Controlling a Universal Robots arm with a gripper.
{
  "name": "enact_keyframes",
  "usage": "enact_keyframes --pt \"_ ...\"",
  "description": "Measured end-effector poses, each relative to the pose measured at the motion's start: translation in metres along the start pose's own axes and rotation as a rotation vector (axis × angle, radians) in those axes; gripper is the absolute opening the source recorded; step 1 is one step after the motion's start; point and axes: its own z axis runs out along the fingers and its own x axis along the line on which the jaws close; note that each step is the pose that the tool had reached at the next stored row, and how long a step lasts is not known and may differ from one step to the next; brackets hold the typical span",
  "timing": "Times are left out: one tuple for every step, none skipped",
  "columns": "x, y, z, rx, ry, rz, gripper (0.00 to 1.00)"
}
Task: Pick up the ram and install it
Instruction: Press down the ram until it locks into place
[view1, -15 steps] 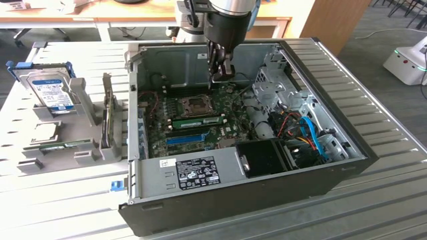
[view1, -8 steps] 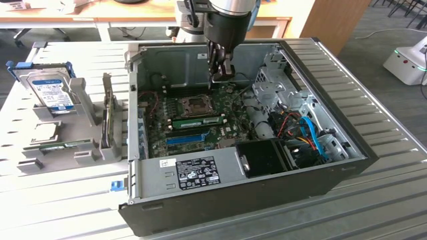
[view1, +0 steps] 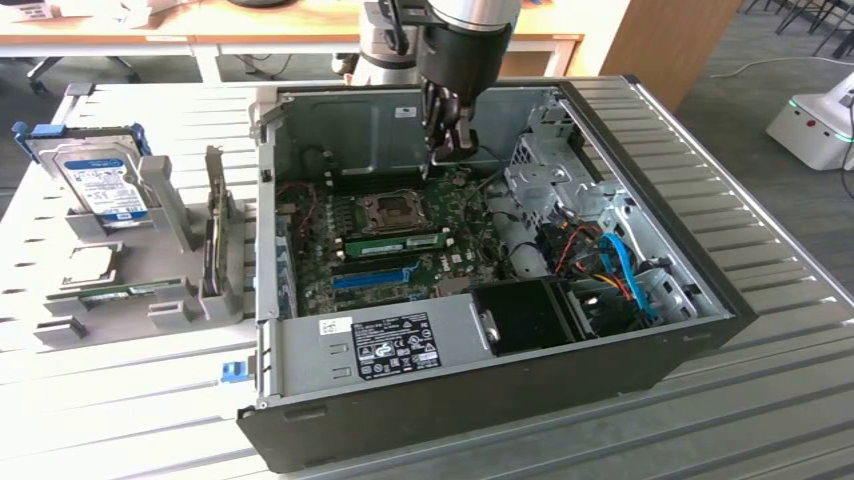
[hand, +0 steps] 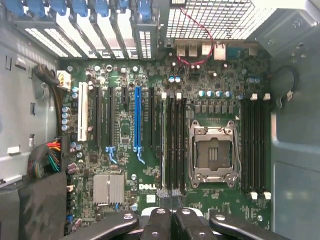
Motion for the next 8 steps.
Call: enact_keyframes --pt "0.000 -0.0014 0.0000 0.0001 -0.0001 0.000 0.11" --pt "0.000 -0.0028 0.0000 0.0002 -0.0001 0.000 0.11" --pt "0.000 -0.0047 0.0000 0.0005 -0.0001 0.000 0.11" --pt "0.000 -0.0066 -0.0001 0.0007 -0.0001 0.000 0.11" --pt "0.000 -0.0086 -0.0001 0.0010 -0.0001 0.000 0.11" --pt "0.000 -0.0105 -0.0001 0.0012 -0.0001 0.000 0.11" --pt "0.000 -0.0125 -0.0002 0.0015 -0.0001 0.000 0.11" --pt "0.000 -0.0144 -0.0002 0.0018 -0.0001 0.000 0.11"
